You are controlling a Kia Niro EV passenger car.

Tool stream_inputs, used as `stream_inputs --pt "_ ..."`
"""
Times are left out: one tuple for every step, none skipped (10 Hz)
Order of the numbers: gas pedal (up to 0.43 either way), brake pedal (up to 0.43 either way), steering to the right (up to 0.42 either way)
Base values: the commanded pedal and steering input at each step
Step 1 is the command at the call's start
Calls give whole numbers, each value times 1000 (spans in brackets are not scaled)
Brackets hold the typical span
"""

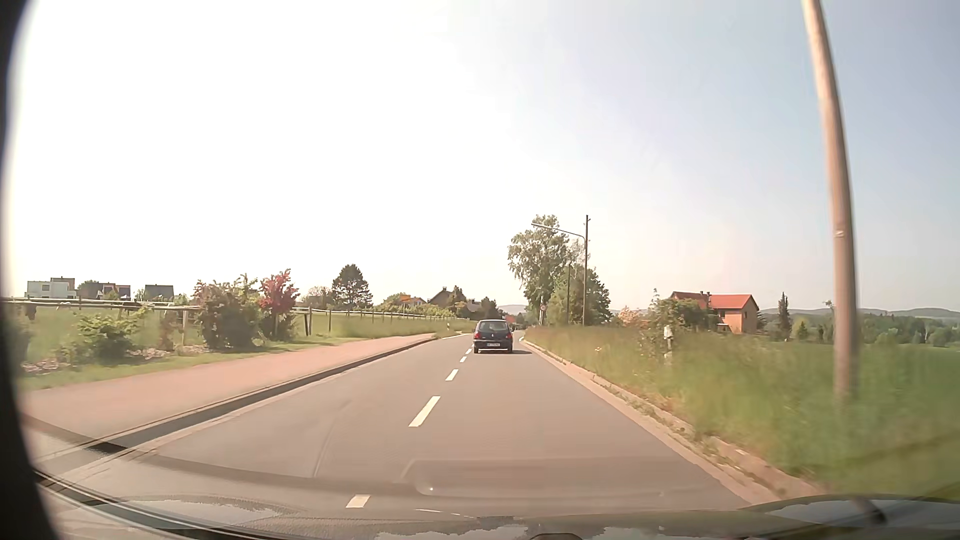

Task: Follow the waypoints while adhering to traffic rules and regulations

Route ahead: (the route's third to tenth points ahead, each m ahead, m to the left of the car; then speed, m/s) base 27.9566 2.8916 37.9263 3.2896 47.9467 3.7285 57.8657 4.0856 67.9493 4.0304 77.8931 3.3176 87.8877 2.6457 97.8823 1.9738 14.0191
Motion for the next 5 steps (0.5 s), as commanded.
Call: stream_inputs --pt "189 0 -12" --pt "189 0 -12" --pt "189 0 -12" --pt "189 0 -11" --pt "189 0 -11"
